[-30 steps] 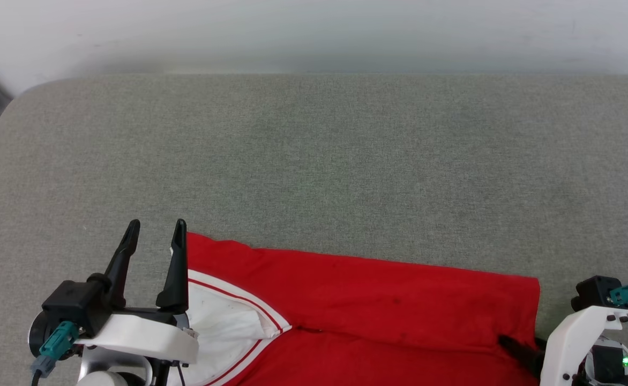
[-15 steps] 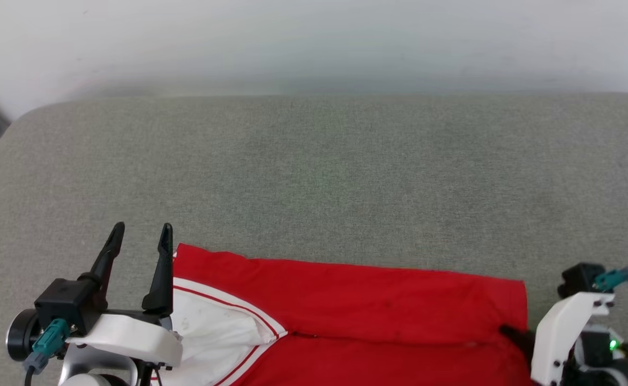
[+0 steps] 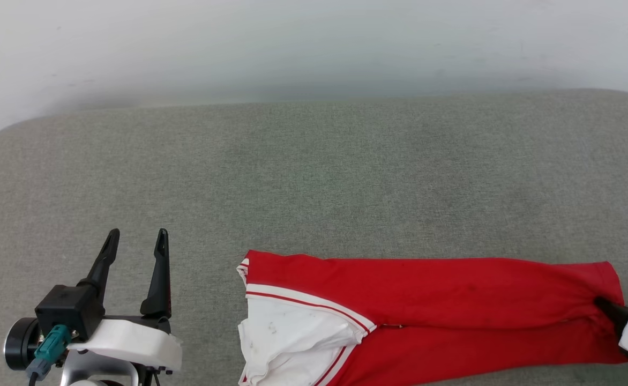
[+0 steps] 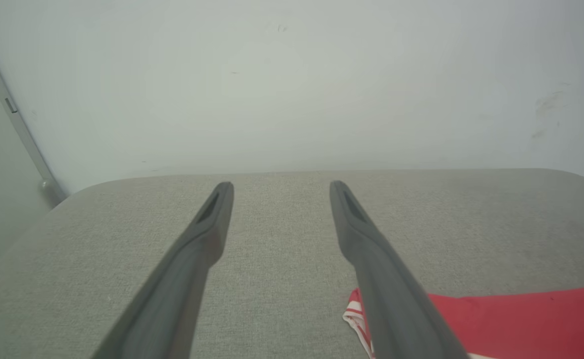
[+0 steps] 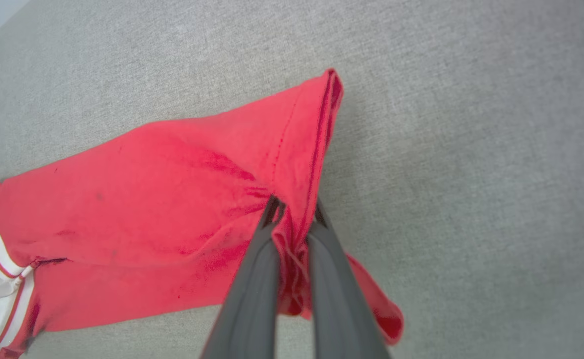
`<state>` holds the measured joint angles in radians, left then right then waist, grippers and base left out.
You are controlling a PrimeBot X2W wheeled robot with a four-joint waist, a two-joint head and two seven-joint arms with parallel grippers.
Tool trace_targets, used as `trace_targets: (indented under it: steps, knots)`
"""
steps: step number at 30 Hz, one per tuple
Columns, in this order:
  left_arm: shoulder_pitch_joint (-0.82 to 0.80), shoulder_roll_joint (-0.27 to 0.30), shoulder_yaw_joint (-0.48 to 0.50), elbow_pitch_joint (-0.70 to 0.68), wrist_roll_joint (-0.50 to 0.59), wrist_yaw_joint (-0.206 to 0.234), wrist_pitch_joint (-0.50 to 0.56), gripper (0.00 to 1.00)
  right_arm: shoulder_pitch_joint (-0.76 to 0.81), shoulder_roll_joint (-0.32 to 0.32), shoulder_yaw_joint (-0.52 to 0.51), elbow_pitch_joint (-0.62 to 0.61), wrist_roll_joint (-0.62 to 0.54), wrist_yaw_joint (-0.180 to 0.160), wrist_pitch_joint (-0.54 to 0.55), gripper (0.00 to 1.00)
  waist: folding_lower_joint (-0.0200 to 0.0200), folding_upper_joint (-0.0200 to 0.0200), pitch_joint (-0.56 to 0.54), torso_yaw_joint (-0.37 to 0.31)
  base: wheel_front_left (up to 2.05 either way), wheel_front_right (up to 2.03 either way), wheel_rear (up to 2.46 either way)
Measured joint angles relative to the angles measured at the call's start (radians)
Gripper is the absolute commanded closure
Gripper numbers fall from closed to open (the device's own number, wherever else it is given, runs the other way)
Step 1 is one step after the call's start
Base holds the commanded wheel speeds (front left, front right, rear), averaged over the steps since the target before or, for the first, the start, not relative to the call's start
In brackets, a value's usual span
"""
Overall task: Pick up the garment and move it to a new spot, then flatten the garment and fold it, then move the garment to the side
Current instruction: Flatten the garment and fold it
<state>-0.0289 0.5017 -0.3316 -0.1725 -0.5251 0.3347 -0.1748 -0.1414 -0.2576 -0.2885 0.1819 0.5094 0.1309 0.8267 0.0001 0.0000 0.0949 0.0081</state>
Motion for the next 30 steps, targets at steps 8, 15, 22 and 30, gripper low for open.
trace_targets:
  steps: [8, 15, 22, 30]
  knots:
    - [0.0, -0.006, -0.005, 0.003, -0.003, 0.0, -0.006, 0.0, 0.016, 0.157, -0.127, -0.094, 0.193, 0.0, 0.21, 1.0, 0.0, 0.0, -0.007, -0.005, 0.0, 0.0, 0.0]
    - [-0.009, -0.009, -0.025, 0.008, -0.004, -0.007, 0.004, 0.0, 0.012, 0.203, -0.144, -0.139, 0.455, 0.0, 0.404, 1.0, 0.0, 0.0, -0.011, 0.018, 0.0, 0.0, 0.0]
    - [-0.044, -0.021, -0.05, 0.022, -0.001, -0.027, 0.009, 0.0, -0.016, 0.205, 0.032, -0.056, 0.706, 0.0, 0.398, 1.0, 0.0, 0.0, 0.005, 0.067, 0.0, 0.0, 0.0]
    - [-0.087, -0.051, -0.076, 0.045, -0.001, -0.044, -0.005, 0.0, -0.067, 0.206, 0.291, 0.003, 0.822, 0.0, 0.261, 1.0, 0.0, 0.0, 0.045, 0.13, 0.0, 0.0, 0.0]
